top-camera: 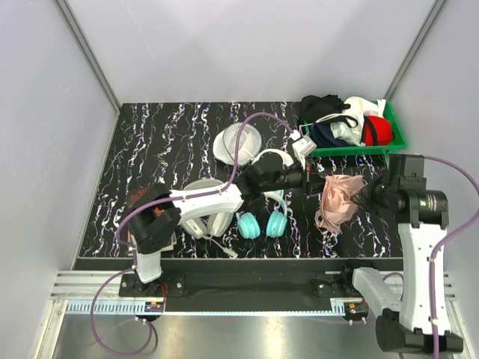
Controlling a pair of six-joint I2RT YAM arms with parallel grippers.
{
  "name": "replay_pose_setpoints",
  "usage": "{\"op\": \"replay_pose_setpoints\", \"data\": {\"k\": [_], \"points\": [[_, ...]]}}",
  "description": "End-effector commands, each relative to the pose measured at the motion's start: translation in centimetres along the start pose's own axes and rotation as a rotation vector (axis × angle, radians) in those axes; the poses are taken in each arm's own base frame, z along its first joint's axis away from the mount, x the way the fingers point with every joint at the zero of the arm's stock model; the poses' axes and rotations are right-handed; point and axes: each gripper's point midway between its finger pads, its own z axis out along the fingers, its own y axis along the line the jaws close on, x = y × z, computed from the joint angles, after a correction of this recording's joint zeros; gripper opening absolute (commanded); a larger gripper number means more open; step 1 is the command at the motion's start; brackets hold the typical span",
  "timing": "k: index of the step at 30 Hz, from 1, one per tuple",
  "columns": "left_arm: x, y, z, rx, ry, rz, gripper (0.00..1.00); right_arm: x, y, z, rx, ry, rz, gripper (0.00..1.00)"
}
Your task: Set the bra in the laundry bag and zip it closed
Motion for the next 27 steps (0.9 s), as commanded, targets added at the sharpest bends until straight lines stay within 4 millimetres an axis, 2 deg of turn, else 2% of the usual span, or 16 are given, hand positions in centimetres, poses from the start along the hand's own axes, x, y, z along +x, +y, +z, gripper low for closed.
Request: {"op": "replay_pose_setpoints", "data": {"k": [1, 2, 4, 7, 8, 9, 11, 13, 14, 16, 18, 19, 20, 23, 25, 27], "points": [[-1.0, -2.0, 1.6, 0.145, -0.073, -0.206, 0.00, -2.0, 0.2, 1.6, 0.047, -0.062, 0.029, 0.00], [0.1, -1.5, 2.0, 0.150, -0.056, -0.241, 0.00, -2.1, -0.4, 1.3, 0.073, -0.075, 0.022, 0.00], [0.7, -1.6, 2.2, 0.167, -0.056, -0.302, 0.00, -2.7, -1.7, 0.9, 0.120, -0.130, 0.009, 0.00], [2.4, -0.7, 2.4, 0.162, -0.042, -0.388, 0.00, -1.8, -3.2, 1.4, 0.163, -0.113, -0.010, 0.01], [3.4, -0.1, 2.6, 0.154, -0.031, -0.420, 0.00, -1.5, -3.5, 1.7, 0.169, -0.105, -0.009, 0.02], [3.4, -0.3, 2.7, 0.169, -0.035, -0.470, 0.00, -0.9, -4.2, 2.7, 0.196, -0.084, -0.008, 0.02], [4.8, 1.1, 2.8, 0.139, -0.035, -0.538, 0.00, -0.4, -4.7, 4.7, 0.207, -0.064, 0.004, 0.01], [5.3, 1.9, 3.0, 0.128, -0.033, -0.599, 0.00, -0.8, -3.9, 6.7, 0.178, -0.065, 0.013, 0.01], [6.2, 2.9, 3.3, 0.108, -0.018, -0.621, 0.00, -0.5, -4.2, 7.8, 0.188, -0.057, 0.025, 0.00], [6.8, 5.0, 3.7, 0.071, -0.013, -0.663, 0.00, -1.5, -3.2, 10.2, 0.169, -0.067, 0.026, 0.00], [7.0, 7.0, 3.6, 0.037, -0.020, -0.695, 0.00, -2.0, -2.5, 11.6, 0.165, -0.061, 0.026, 0.00], [7.8, 8.2, 3.7, 0.015, -0.016, -0.715, 0.00, -2.1, -2.4, 12.8, 0.182, -0.039, 0.023, 0.00], [7.5, 9.6, 3.5, -0.005, -0.028, -0.734, 0.00, -2.9, -1.6, 13.3, 0.168, -0.057, 0.022, 0.00], [8.5, 12.7, 3.3, -0.066, 0.001, -0.796, 0.00, -4.3, -1.5, 15.7, 0.222, -0.065, -0.009, 0.00], [9.2, 14.1, 3.4, -0.117, 0.048, -0.812, 0.00, -4.9, -1.7, 17.5, 0.260, -0.057, -0.048, 0.00], [9.1, 15.3, 3.2, -0.143, 0.055, -0.813, 0.00, -5.7, -1.0, 18.4, 0.261, -0.059, -0.059, 0.00]]}}
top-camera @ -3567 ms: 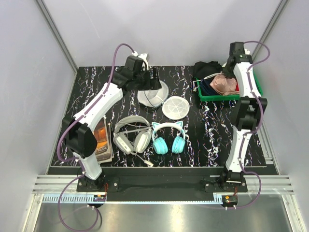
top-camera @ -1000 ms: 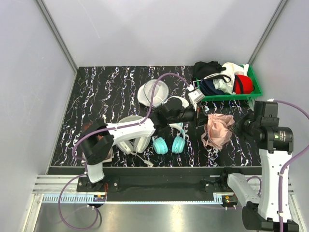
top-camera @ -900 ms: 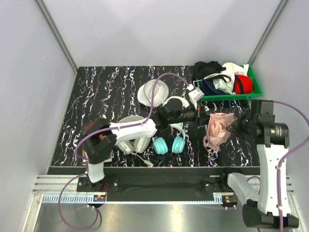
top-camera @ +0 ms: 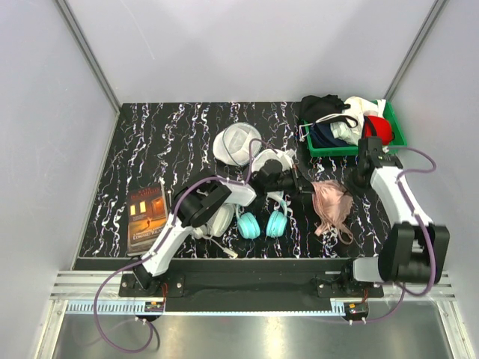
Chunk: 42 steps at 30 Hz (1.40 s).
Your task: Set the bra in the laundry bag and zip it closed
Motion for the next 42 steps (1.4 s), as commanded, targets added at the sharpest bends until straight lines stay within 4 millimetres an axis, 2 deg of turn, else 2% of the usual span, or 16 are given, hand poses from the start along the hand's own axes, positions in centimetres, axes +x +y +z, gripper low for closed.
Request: {"op": "replay_pose_setpoints", "data": {"k": [1, 3, 6, 11, 15, 16, 17, 18, 20, 21, 25, 26, 29, 34, 37, 42], "points": [[-2.4, -1.0, 0.3, 0.009, -0.003, -0.002, 0.01, -4.2, 3.5, 1.7, -0.040, -0.105, -0.028, 0.00], [-2.9, -0.4, 0.2, -0.006, -0.010, -0.021, 0.04, -4.0, 4.7, 2.3, -0.078, -0.071, -0.023, 0.00], [-2.5, 1.3, 0.3, -0.053, 0.020, -0.040, 0.12, -4.0, 5.8, 3.3, -0.101, -0.044, -0.005, 0.00], [-1.6, 2.6, 0.1, -0.105, 0.071, -0.037, 0.43, -4.2, 6.8, 4.3, -0.102, -0.017, -0.023, 0.00], [-1.7, 1.1, -0.6, -0.050, 0.096, 0.017, 0.60, -4.4, 7.1, 4.6, -0.101, -0.012, -0.023, 0.00], [-1.8, 1.0, -0.7, -0.047, 0.092, 0.028, 0.61, -4.5, 7.1, 4.5, -0.101, -0.014, -0.031, 0.00], [-1.8, 1.2, -1.0, -0.059, 0.095, 0.044, 0.69, -4.6, 7.1, 4.5, -0.100, -0.019, -0.030, 0.00], [-1.8, 0.9, -1.1, -0.063, 0.100, 0.060, 0.71, -4.6, 6.9, 4.3, -0.095, -0.022, -0.029, 0.00], [-1.7, 1.4, -1.5, -0.098, 0.120, 0.092, 0.74, -4.9, 6.9, 4.1, -0.099, -0.024, -0.028, 0.00], [-1.6, 0.9, -1.7, -0.100, 0.122, 0.104, 0.74, -5.0, 6.9, 3.9, -0.101, -0.024, -0.029, 0.00], [-1.4, 1.6, -2.7, -0.150, 0.148, 0.119, 0.73, -5.1, 7.1, 3.7, -0.105, -0.022, -0.026, 0.00], [-1.0, 2.1, -3.1, -0.172, 0.160, 0.116, 0.79, -5.1, 7.1, 3.7, -0.103, -0.019, -0.028, 0.00], [-1.1, 2.5, -4.3, -0.218, 0.166, 0.163, 0.80, -5.1, 6.9, 3.9, -0.100, -0.014, -0.037, 0.00], [-2.0, 1.7, -4.9, -0.212, 0.144, 0.215, 0.82, -4.2, 7.4, 4.1, -0.127, 0.034, -0.040, 0.02], [-2.6, 0.3, -4.2, -0.168, 0.136, 0.228, 0.83, -3.6, 8.4, 4.2, -0.164, 0.082, -0.027, 0.08], [-3.1, 0.1, -2.6, -0.123, 0.149, 0.207, 0.83, -2.8, 8.8, 4.9, -0.165, 0.139, -0.010, 0.41]]}}
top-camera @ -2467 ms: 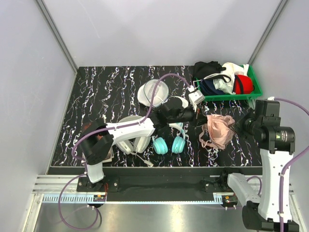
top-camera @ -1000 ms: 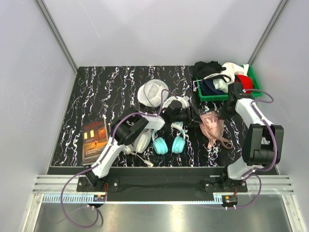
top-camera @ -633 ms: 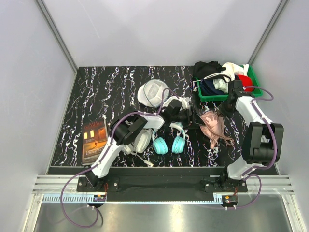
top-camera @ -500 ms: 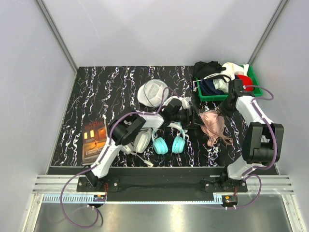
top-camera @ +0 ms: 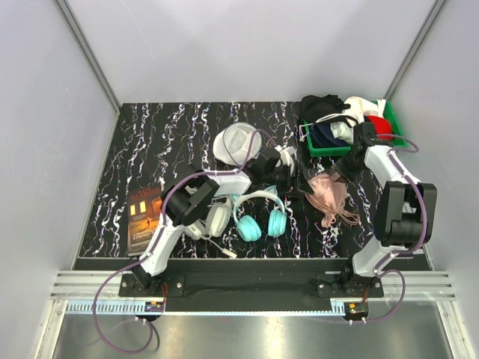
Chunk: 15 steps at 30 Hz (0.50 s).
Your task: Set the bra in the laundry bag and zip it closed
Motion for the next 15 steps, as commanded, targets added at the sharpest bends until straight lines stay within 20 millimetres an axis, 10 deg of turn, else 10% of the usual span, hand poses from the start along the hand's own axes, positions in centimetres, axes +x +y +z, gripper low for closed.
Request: {"op": "replay_pose_setpoints", "data": {"k": [1, 7, 15], "points": [[-2.8, -3.4, 0.6, 0.110, -0.034, 0.058, 0.84, -0.5, 1.5, -0.8, -0.051, 0.006, 0.005, 0.45], [-3.1, -3.0, 1.0, 0.092, -0.047, 0.039, 0.81, -0.9, -0.4, -3.5, 0.009, -0.043, -0.087, 0.72], [-1.8, -3.8, 0.1, 0.061, 0.019, 0.102, 0.46, 4.4, -3.7, -4.7, -0.024, 0.037, -0.099, 0.51]]}}
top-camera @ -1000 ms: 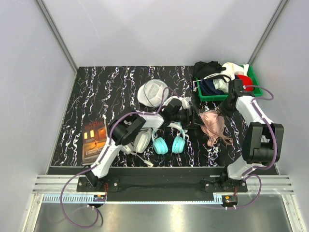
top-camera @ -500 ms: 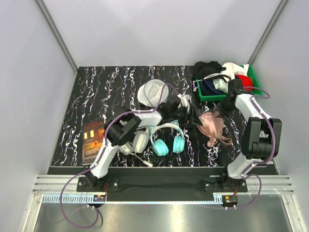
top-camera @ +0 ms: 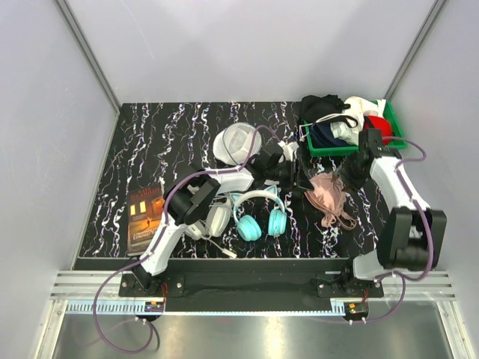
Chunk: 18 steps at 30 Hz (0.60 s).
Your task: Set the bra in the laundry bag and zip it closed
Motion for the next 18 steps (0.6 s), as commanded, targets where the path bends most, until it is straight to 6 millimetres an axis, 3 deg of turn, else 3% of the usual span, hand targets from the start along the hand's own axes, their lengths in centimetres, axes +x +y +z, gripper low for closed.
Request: {"op": "replay_pose_setpoints", "data": {"k": [1, 3, 6, 8, 14, 18], "points": [[-0.3, -2.9, -1.3, 0.020, 0.027, 0.107, 0.43, 2.7, -1.2, -1.3, -0.051, 0.016, -0.005, 0.48], [0.2, -2.6, -2.0, -0.020, 0.035, 0.140, 0.39, 3.6, -1.9, -0.6, -0.042, 0.036, -0.003, 0.44], [-0.5, -3.1, -2.5, -0.055, 0.001, 0.178, 0.39, 4.0, -1.6, 0.5, -0.069, 0.048, -0.006, 0.34], [-0.6, -3.2, -2.1, -0.043, 0.004, 0.173, 0.39, 4.1, -1.2, 1.4, -0.092, 0.055, -0.006, 0.22], [-1.4, -5.4, -0.7, 0.014, -0.005, 0.180, 0.38, 5.8, -1.3, 3.6, -0.098, 0.137, 0.046, 0.18], [-0.8, -4.3, 0.9, 0.030, 0.022, 0.136, 0.39, 8.1, -1.6, 4.3, -0.108, 0.208, 0.110, 0.15]]}}
